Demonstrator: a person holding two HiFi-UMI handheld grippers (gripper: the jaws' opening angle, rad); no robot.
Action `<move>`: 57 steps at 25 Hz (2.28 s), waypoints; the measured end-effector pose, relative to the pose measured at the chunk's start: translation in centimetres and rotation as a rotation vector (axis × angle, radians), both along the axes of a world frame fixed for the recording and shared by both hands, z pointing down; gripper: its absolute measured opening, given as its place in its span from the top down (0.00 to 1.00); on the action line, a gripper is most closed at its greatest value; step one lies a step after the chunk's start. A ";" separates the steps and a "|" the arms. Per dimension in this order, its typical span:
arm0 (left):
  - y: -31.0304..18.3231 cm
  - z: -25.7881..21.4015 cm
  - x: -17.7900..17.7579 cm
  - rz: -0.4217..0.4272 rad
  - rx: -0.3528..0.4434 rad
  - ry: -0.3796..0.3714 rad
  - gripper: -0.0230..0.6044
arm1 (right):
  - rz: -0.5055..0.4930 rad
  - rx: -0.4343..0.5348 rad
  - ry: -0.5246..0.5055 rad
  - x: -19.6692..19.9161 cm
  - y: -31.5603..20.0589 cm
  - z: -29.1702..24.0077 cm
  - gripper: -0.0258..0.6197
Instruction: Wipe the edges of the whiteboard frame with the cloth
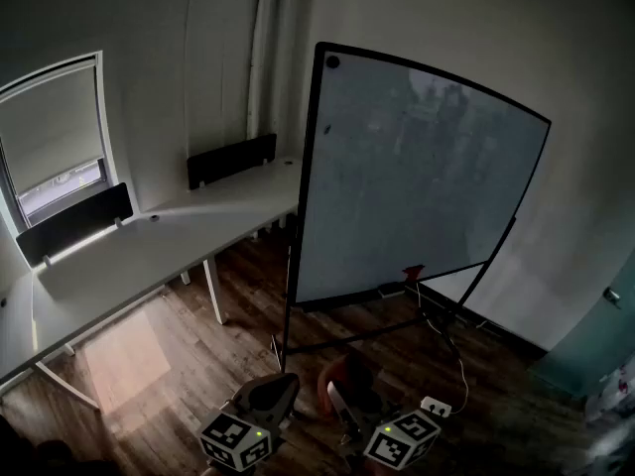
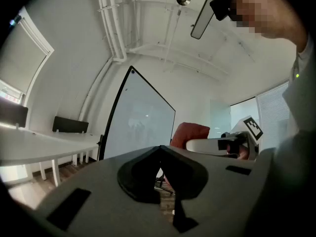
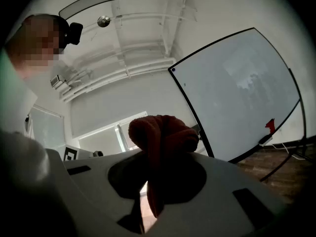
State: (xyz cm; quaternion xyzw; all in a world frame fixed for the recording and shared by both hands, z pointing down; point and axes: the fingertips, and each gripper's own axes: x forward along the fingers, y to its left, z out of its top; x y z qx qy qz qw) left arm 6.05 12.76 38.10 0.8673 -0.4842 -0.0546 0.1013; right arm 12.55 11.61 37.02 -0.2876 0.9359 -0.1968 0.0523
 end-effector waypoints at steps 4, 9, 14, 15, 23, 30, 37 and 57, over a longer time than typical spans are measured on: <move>0.0 -0.1 -0.9 0.005 0.018 -0.008 0.95 | 0.008 0.009 0.003 -0.7 0.1 0.0 0.89; 0.4 0.1 -1.9 0.012 0.018 0.000 0.95 | 0.007 0.002 0.009 -1.8 0.6 0.4 0.89; 1.1 0.4 -3.0 0.027 0.012 -0.002 0.95 | 0.007 -0.019 -0.007 -2.5 1.1 0.4 0.89; 1.1 0.5 -3.5 0.026 0.012 -0.003 0.95 | 0.012 -0.023 -0.013 -2.6 1.0 0.3 0.89; 0.3 0.1 -8.0 0.014 0.032 -0.008 0.95 | 0.038 0.032 -0.007 -5.2 -0.4 -1.4 0.89; -1.2 0.4 -10.0 0.028 0.029 0.008 0.95 | 0.042 0.072 0.063 -7.9 -1.3 -0.9 0.89; -5.7 -1.7 -9.9 0.033 0.056 -0.014 0.95 | 0.051 0.148 0.077 -8.0 -5.9 -3.6 0.89; -24.7 -12.5 -6.9 -0.044 0.212 -0.123 0.95 | -0.049 0.396 -0.100 -8.0 -26.0 -18.3 0.89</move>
